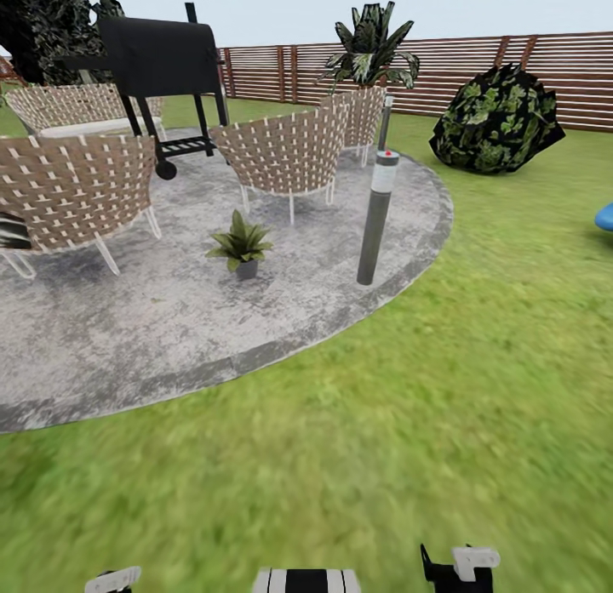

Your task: Pick up the pesticide atomizer in the garden and spray insectifuge to fully cover both potted plants in the garden.

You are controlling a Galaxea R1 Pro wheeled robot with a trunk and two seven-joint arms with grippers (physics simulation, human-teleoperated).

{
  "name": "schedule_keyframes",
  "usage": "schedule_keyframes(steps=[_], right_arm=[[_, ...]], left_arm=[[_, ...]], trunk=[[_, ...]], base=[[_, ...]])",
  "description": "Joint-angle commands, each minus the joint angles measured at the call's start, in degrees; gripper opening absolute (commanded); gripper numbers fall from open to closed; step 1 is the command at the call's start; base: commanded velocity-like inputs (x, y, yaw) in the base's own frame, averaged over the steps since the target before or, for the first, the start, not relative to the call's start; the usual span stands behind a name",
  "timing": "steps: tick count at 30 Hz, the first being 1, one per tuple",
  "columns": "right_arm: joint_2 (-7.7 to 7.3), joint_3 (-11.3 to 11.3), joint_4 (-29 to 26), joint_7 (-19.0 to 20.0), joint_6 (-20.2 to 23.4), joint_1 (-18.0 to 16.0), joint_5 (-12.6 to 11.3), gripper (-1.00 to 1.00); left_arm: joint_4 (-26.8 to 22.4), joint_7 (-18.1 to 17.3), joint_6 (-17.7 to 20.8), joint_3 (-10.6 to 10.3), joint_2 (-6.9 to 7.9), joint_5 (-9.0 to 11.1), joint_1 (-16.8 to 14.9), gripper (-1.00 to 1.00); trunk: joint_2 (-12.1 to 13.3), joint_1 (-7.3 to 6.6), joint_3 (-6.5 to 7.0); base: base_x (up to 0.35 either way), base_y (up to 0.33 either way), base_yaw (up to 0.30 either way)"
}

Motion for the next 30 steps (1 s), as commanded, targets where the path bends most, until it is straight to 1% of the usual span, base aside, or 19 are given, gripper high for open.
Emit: schedule_keyframes(steps=[1, 15, 26, 30], right_arm=[[0.0, -0.4, 0.1, -0.2, -0.2, 0.0, 0.6, 1.0], [0.0, -0.4, 0.1, -0.2, -0.2, 0.0, 0.6, 1.0], [0.0, -0.3, 0.1, -0.2, -0.2, 0.0, 0.6, 1.0], [0.0, -0.4, 0.1, -0.2, -0.2, 0.0, 0.6, 1.0]], left_arm=[[0.0, -0.4, -0.2, 0.5, -0.04, -0.3, 0.0, -1.0], [0.0, -0.4, -0.2, 0.5, -0.03, -0.3, 0.0, -1.0], [0.0, -0.4, -0.2, 0.5, -0.03, -0.3, -0.1, -1.0], [0.0, -0.4, -0.2, 0.5, -0.02, -0.3, 0.0, -1.0]], trunk=[[0.0, 0.02, -0.04], [0.0, 0.02, -0.04], [0.0, 0.02, -0.04], [0.0, 0.02, -0.04]], base=[[0.336, -0.001, 0.0], [0.338, -0.017, 0.011], [0.337, -0.128, 0.256], [0.332, -0.149, 0.128]])
